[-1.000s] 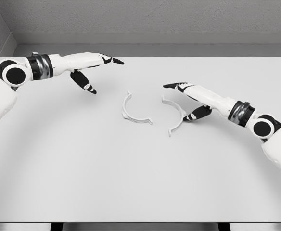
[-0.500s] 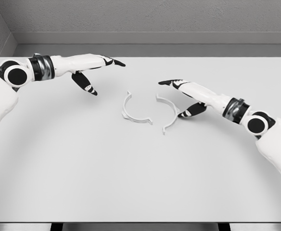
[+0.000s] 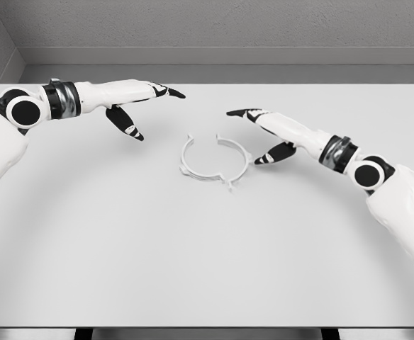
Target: Assemble PVC drainage pipe clamps
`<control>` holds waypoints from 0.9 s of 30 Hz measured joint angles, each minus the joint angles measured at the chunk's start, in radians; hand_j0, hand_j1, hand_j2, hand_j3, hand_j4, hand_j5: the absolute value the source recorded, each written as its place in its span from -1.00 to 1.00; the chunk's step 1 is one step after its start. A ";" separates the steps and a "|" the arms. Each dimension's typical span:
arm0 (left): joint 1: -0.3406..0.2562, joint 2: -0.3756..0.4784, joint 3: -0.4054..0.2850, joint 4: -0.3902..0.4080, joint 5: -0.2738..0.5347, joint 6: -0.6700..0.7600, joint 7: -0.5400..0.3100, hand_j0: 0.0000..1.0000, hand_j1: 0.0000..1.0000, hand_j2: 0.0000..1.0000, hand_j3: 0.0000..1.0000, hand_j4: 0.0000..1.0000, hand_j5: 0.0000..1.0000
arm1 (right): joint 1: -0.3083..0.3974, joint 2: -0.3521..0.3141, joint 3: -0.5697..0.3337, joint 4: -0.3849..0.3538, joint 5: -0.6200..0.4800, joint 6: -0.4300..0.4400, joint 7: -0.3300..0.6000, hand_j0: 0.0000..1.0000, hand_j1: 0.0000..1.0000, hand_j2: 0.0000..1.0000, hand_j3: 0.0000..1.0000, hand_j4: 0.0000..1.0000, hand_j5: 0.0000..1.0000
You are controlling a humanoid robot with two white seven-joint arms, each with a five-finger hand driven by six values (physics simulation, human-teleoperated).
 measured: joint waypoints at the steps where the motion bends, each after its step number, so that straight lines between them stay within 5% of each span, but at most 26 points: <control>1: 0.000 0.000 0.000 0.000 0.000 0.000 0.000 1.00 1.00 1.00 1.00 1.00 1.00 | -0.002 0.003 0.000 0.003 0.002 0.000 0.000 1.00 1.00 1.00 1.00 1.00 1.00; 27: 0.000 0.000 -0.001 0.000 0.001 0.000 0.000 1.00 1.00 1.00 1.00 1.00 1.00 | -0.011 0.040 0.001 0.077 0.020 0.000 -0.003 1.00 1.00 1.00 1.00 1.00 1.00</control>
